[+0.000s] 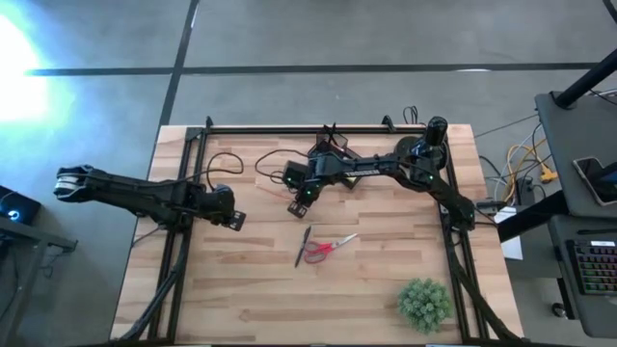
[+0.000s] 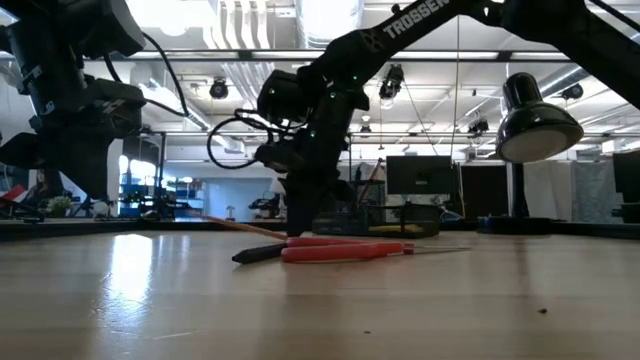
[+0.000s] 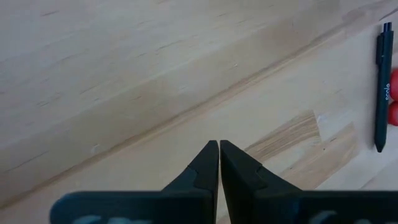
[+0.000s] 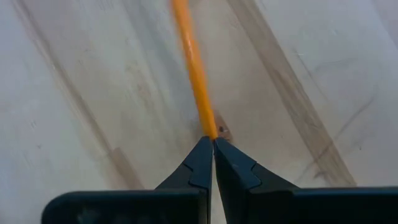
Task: Pick and place office supplies into organizer
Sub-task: Put the pencil into the desk organizer
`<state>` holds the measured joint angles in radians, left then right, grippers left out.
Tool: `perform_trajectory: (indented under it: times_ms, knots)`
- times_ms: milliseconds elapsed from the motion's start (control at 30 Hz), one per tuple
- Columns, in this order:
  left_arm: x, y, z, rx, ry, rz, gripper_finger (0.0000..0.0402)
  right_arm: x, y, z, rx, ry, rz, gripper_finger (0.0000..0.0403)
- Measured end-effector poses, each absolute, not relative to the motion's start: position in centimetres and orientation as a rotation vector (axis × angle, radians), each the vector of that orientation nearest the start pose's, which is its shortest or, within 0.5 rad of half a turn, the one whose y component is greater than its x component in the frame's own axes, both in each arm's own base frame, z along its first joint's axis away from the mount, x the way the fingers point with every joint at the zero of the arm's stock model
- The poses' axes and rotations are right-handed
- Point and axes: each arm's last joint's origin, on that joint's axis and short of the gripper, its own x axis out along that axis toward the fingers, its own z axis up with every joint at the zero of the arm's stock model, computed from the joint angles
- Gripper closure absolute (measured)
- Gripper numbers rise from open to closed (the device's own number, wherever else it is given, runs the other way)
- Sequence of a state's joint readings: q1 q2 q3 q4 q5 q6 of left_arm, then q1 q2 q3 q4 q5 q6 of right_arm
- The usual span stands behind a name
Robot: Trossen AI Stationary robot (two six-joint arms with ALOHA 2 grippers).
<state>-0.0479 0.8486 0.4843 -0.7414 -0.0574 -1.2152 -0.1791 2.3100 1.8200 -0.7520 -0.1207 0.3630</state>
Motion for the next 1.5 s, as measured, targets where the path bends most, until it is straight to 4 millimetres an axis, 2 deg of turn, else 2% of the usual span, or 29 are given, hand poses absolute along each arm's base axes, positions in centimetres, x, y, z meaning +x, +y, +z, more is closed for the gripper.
perform_trajectory:
  times_ms: [367,567,800,967,1067,1200,1300,1400,1500]
  knots:
    - [13.9,-0.5,18.4,-1.022,0.943,0.676,0.0402,46.7,-8.3,14.5,0.500,1.194,-0.296,0.0392]
    - [13.6,-0.2,19.0,-0.939,0.864,0.686,0.0402,46.6,-8.2,14.1,0.501,1.197,-0.296,0.0392]
    - [13.3,1.2,19.2,-0.712,0.804,0.758,0.0402,46.6,-8.2,14.0,0.500,1.197,-0.296,0.0392]
    - [14.6,2.0,19.9,-0.332,0.793,0.552,0.0398,46.6,-8.2,14.0,0.494,1.198,-0.291,0.0392]
    - [15.5,2.7,19.7,-0.149,0.811,0.492,0.0370,46.6,-8.2,14.0,0.493,1.198,-0.291,0.0392]
    - [16.0,3.7,18.1,-0.047,0.888,0.479,0.0305,46.5,-8.2,14.0,0.493,1.200,-0.290,0.0392]
    - [16.6,4.2,16.9,0.036,0.837,0.427,0.0261,46.5,-8.2,14.0,0.490,1.202,-0.289,0.0392]
    - [16.8,4.9,16.1,0.048,0.764,0.420,0.0236,46.5,-8.2,13.9,0.484,1.204,-0.285,0.0392]
    - [16.4,5.7,15.2,0.005,0.784,0.426,0.0231,46.5,-8.2,13.9,0.485,1.211,-0.283,0.0392]
